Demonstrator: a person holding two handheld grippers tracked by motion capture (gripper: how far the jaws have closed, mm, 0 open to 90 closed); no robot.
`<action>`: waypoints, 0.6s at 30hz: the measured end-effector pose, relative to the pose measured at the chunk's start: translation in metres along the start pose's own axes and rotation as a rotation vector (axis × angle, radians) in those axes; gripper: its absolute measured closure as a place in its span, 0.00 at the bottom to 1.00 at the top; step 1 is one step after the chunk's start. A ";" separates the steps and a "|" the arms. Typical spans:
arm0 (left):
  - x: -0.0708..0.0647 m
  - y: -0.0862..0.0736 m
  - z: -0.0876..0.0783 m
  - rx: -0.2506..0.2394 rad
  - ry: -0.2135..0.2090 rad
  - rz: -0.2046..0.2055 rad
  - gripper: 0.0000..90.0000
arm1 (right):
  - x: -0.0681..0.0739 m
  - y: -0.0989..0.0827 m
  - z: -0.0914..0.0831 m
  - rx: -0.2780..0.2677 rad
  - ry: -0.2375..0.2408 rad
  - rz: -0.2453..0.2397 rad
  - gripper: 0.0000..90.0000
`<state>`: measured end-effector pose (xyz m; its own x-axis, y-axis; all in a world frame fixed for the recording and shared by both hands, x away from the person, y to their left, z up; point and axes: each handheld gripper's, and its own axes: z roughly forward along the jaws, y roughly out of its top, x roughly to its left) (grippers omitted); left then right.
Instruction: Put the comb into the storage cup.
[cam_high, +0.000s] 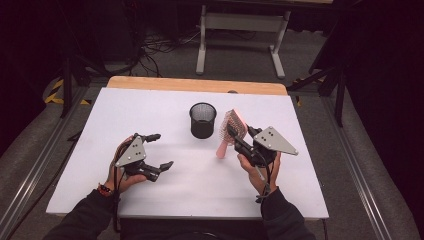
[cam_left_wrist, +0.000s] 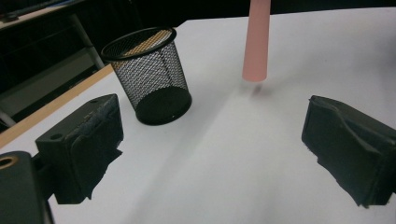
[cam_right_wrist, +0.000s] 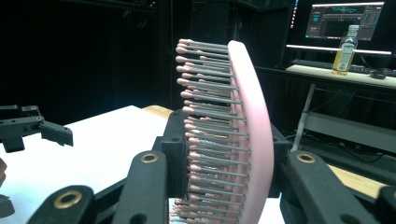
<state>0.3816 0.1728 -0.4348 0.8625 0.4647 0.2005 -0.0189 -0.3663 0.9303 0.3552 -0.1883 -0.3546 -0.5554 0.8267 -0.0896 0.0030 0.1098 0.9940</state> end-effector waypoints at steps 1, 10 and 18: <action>0.000 0.000 0.000 0.000 0.000 0.000 0.07 | 0.000 0.000 0.000 0.000 0.000 0.000 0.71; 0.000 -0.007 -0.009 0.007 0.015 -0.003 0.07 | -0.002 0.002 -0.001 -0.002 0.014 -0.015 0.71; 0.001 -0.012 -0.022 0.019 0.046 -0.001 0.07 | -0.003 0.003 -0.002 -0.007 0.017 -0.014 0.71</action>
<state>0.3718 0.1958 -0.4390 0.8382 0.5016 0.2138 -0.0082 -0.3805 0.9248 0.3554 -0.1919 -0.3513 -0.5698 0.8154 -0.1022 -0.0101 0.1173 0.9930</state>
